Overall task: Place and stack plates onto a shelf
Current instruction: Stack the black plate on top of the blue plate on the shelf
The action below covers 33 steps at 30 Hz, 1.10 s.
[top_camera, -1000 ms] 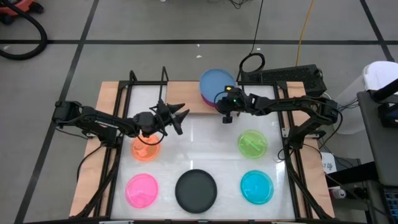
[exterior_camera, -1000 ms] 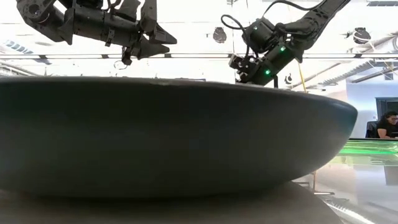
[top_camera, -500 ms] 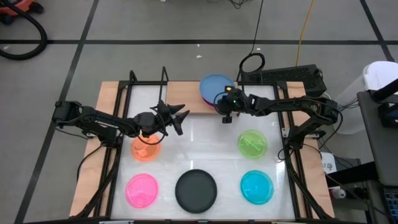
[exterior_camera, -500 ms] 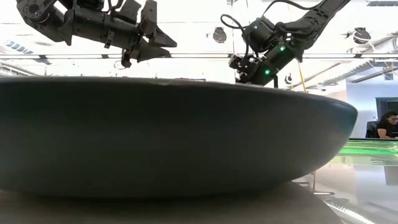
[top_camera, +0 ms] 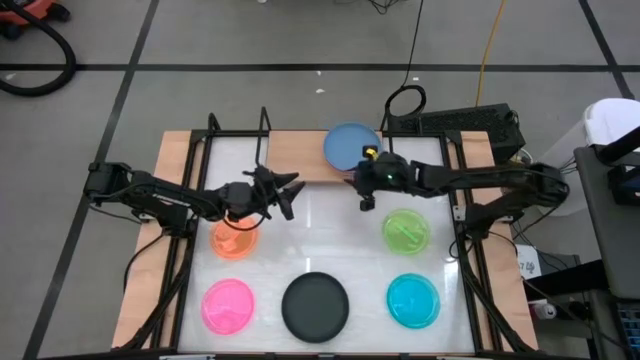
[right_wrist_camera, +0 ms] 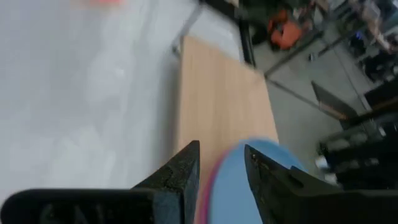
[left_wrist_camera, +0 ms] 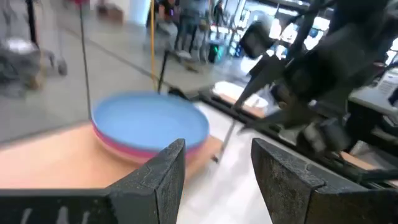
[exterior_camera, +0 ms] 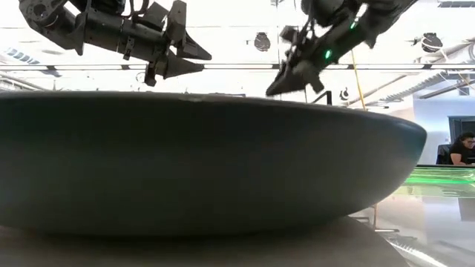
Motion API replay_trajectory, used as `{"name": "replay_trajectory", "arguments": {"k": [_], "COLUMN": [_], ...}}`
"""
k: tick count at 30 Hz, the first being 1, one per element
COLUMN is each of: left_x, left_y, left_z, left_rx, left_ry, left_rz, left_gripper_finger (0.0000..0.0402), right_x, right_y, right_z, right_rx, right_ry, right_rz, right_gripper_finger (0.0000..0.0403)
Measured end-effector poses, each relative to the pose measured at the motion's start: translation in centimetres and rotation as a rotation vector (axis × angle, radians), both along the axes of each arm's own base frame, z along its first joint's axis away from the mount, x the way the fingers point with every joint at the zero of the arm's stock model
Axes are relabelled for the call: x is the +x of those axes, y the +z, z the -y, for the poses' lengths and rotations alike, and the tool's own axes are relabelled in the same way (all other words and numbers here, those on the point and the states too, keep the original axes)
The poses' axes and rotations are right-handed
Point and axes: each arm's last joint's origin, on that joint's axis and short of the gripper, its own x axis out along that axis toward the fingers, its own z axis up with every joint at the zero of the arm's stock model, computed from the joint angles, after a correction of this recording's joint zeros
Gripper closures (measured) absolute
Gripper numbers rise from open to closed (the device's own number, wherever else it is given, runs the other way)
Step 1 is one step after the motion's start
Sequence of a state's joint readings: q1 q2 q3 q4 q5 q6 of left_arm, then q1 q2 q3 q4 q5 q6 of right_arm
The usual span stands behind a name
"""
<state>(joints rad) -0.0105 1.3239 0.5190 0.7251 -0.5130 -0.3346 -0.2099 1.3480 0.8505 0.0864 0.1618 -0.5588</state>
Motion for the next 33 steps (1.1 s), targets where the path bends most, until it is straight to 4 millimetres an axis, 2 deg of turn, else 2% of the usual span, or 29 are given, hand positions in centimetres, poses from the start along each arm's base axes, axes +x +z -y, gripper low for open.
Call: {"name": "replay_trajectory", "arguments": {"k": [2,5,9,13,17,19,21,28,31,33], "left_x": [0.0,0.2,1.1,2.1,2.9,3.7,4.0,5.5,5.8,6.2], "left_y": [-0.3,-0.3,0.4,2.0,2.2,2.8,2.4,-0.9,-2.8,-3.4], "left_z": [0.2,0.8,2.2,3.6,5.4,6.4,7.1,9.4,10.0,10.2], "left_rx": [-0.042,-0.07,-0.144,-0.24,-0.28,-0.3,-0.342,-0.444,-0.47,-0.479], "left_ry": [-0.053,-0.232,-0.417,-0.467,-0.487,-0.537,-0.577,-0.628,-0.633,-0.647], "left_rz": [-0.01,-0.015,-0.085,-0.359,-0.653,-0.669,-0.706,-0.793,-0.859,-0.858], "left_gripper_finger": [0.0213,0.0213,0.0213,0.0213,0.0213,0.0213,0.0213,0.0213,0.0213,0.0213], "right_x": [-0.6,-1.8,-3.6,-5.2,-6.1,-6.5,-6.7,-7.4,-7.5,-7.7], "right_y": [1.2,3.0,5.1,6.6,7.2,7.1,6.3,3.5,3.0,2.9], "right_z": [-1.1,-2.4,-3.8,-4.7,-5.4,-5.7,-6.0,-6.8,-6.9,-7.0], "right_rx": [0.033,0.082,0.12,0.172,0.226,0.236,0.241,0.265,0.258,0.258], "right_ry": [0.012,0.027,0.059,0.075,0.084,0.094,0.108,0.135,0.149,0.152], "right_rz": [0.049,0.115,0.192,0.256,0.293,0.303,0.289,0.263,0.298,0.312], "right_gripper_finger": [0.0291,0.0291,0.0291,0.0291,0.0291,0.0291,0.0291,0.0291,0.0291,0.0291]}}
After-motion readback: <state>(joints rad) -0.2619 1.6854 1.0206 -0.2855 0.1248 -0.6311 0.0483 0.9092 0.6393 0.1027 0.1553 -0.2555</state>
